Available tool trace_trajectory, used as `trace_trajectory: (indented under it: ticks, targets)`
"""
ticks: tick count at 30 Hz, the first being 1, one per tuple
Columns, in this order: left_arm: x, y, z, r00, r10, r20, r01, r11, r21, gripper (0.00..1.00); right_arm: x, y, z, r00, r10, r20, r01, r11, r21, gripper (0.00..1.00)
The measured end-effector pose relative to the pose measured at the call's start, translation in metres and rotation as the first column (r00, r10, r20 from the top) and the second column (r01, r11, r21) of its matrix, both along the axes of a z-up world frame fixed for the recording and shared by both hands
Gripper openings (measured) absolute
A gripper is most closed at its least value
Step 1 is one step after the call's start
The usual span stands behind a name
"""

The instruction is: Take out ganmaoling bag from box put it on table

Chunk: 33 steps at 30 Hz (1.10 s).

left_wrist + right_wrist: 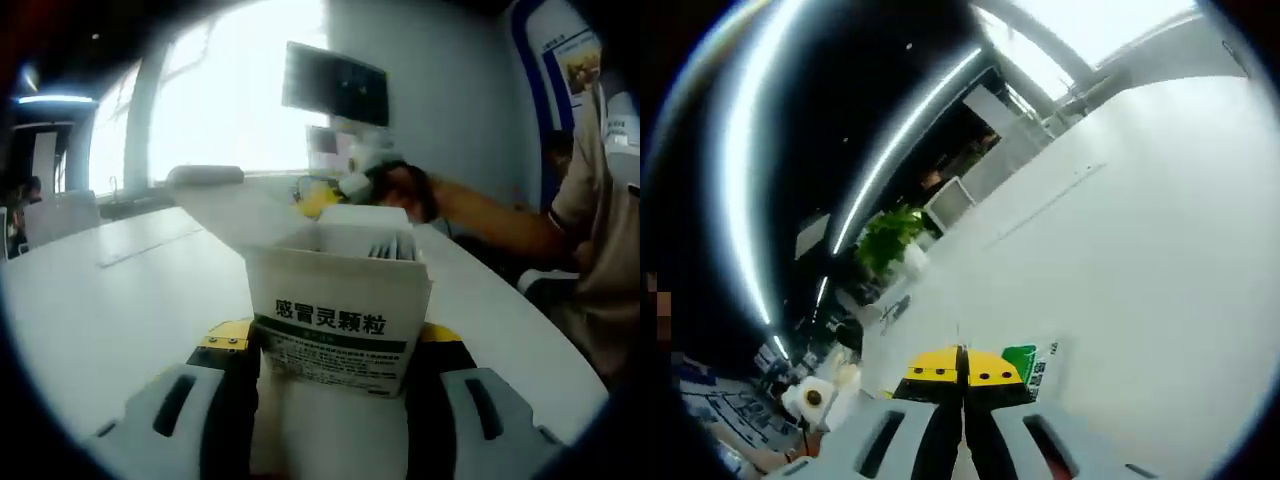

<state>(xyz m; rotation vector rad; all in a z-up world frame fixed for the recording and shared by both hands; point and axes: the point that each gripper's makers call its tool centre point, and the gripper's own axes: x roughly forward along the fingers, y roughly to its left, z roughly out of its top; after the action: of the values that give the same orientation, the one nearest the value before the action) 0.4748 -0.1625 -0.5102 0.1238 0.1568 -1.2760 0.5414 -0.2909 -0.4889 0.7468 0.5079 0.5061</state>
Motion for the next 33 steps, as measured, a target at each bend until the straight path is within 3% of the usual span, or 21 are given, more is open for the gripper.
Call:
trace_trajectory:
  ticks: [2, 9, 14, 19, 26, 33]
  targets:
    - [0.000, 0.000, 0.000, 1.000, 0.000, 0.000, 0.000, 1.000, 0.000, 0.50, 0.003, -0.007, -0.006, 0.999, -0.021, -0.039, 0.023, 0.999, 0.038, 0.00]
    - [0.000, 0.000, 0.000, 1.000, 0.000, -0.001, 0.000, 1.000, 0.000, 0.50, 0.000, -0.013, -0.022, 0.995, -0.056, -0.078, 0.055, 0.998, -0.004, 0.00]
    - [0.000, 0.000, 0.000, 1.000, 0.000, -0.001, 0.000, 1.000, 0.000, 0.50, 0.002, -0.023, -0.027, 0.997, -0.080, 0.001, 0.079, 0.983, -0.165, 0.01]
    - [0.000, 0.000, 0.000, 1.000, -0.001, -0.002, 0.001, 1.000, 0.000, 0.50, 0.002, -0.022, -0.026, 0.999, -0.043, 0.032, 0.050, 0.965, -0.257, 0.03]
    - [0.000, 0.000, 0.000, 1.000, -0.001, -0.002, 0.001, 1.000, 0.001, 0.50, 0.004, -0.026, -0.026, 0.996, -0.030, 0.082, 0.060, 0.915, -0.399, 0.09]
    - [0.000, 0.000, -0.001, 1.000, -0.001, -0.002, 0.001, 1.000, 0.000, 0.50, 0.003, -0.034, -0.018, 0.989, -0.004, 0.149, 0.088, 0.825, -0.558, 0.08]
